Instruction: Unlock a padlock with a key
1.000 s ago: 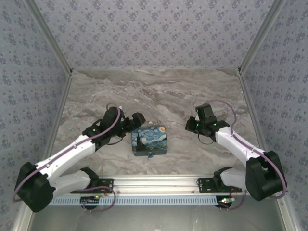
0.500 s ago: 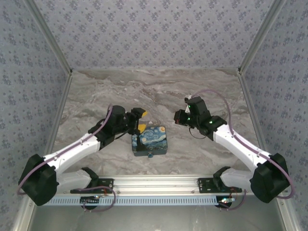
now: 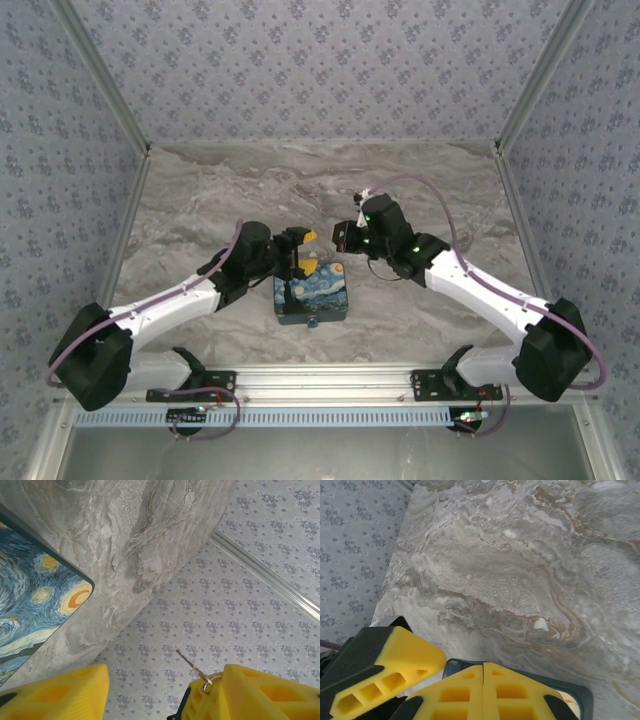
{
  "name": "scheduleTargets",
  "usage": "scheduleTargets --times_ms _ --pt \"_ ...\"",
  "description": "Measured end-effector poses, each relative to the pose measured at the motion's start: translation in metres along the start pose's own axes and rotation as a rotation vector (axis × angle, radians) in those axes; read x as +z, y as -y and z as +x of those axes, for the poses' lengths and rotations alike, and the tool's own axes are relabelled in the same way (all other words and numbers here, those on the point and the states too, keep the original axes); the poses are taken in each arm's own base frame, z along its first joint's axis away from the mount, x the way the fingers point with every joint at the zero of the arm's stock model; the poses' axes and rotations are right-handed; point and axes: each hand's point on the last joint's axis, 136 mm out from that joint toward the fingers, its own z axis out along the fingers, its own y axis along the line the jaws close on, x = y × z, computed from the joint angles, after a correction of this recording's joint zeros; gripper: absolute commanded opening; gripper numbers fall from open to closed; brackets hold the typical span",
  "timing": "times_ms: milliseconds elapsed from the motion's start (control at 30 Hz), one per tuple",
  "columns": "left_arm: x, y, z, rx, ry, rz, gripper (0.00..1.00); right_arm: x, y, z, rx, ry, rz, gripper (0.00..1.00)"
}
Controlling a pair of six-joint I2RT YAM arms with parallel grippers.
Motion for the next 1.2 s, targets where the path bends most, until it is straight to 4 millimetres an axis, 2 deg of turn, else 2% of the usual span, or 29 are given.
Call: scheduleTargets --times_ms 200,500,867,1200 --pt "0.005 -0.001 0.002 -0.003 -0.011 0.003 0.57 0.012 -0.019 0.009 -0.021 -0.023 -0.037 0.00" --pt "0.005 0.002 0.000 -0.011 0.002 0.015 0.50 0.013 -0.028 0.018 -0.027 -0.040 -0.052 0.00" --pt "0.007 0.000 -0.003 -0.013 0.011 0.012 0.43 0.013 -0.029 0.031 0.005 -0.044 -0.059 0.00" --pt "0.007 0.004 0.000 -0.008 0.000 0.030 0.34 0.007 -0.033 0.033 0.018 -0.037 -0.078 0.00"
